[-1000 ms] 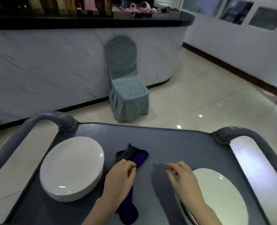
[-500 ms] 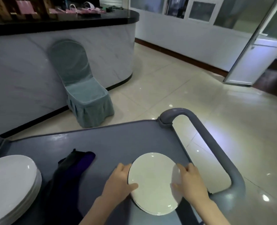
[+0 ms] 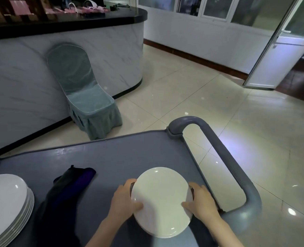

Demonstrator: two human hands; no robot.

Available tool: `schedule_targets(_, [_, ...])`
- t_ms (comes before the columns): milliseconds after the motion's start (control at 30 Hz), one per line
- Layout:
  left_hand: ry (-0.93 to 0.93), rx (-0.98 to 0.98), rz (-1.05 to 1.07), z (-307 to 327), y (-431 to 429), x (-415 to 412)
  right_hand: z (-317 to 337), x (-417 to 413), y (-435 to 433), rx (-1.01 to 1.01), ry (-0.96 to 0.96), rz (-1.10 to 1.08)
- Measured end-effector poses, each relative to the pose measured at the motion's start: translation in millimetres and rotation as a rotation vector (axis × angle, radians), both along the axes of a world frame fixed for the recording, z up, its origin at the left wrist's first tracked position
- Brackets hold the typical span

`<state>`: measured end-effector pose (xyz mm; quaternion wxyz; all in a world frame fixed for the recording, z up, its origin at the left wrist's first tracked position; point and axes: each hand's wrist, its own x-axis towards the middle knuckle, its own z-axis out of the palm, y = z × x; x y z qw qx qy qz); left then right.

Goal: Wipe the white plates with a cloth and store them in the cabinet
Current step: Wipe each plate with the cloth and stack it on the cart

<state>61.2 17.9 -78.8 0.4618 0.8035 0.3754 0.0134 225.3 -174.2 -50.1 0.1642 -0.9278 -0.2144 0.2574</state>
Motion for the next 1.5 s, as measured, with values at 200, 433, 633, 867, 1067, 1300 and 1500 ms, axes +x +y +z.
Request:
schedule_targets(200, [-0.081, -0.18, 0.118, 0.8, 12.4, -16.9, 3.4, 0.2, 5.4, 0.304, 0.17, -0.122])
schedule_targets(433, [-0.255, -0.264, 0.281, 21.2, 49.0, -55.8, 0.1, -38.7, 54.2, 0.802, 0.592, -0.365])
schedule_targets(633, [-0.246, -0.064, 0.381, 19.9, 94.1, -104.0, -5.1, -78.7, 108.5, 0.843, 0.576, -0.485])
schedule_targets(867, [0.294, 0.492, 0.173, -14.0, 140.2, -132.8, -8.9, -95.8, 128.2, 0.783, 0.59, -0.553])
schedule_targets(1067, [0.325, 0.603, 0.065, -28.7, 154.1, -130.5, -9.3, -103.7, 140.0, 0.779, 0.554, -0.569])
schedule_targets(1300, [-0.233, -0.081, 0.479, 17.3, 154.9, -117.8, -10.8, -110.8, 145.0, 0.754, 0.524, -0.573])
schedule_targets(1500, [-0.413, -0.312, -0.038, 91.4, 115.2, -118.3, -14.1, -127.6, 170.8, 0.712, 0.548, -0.544])
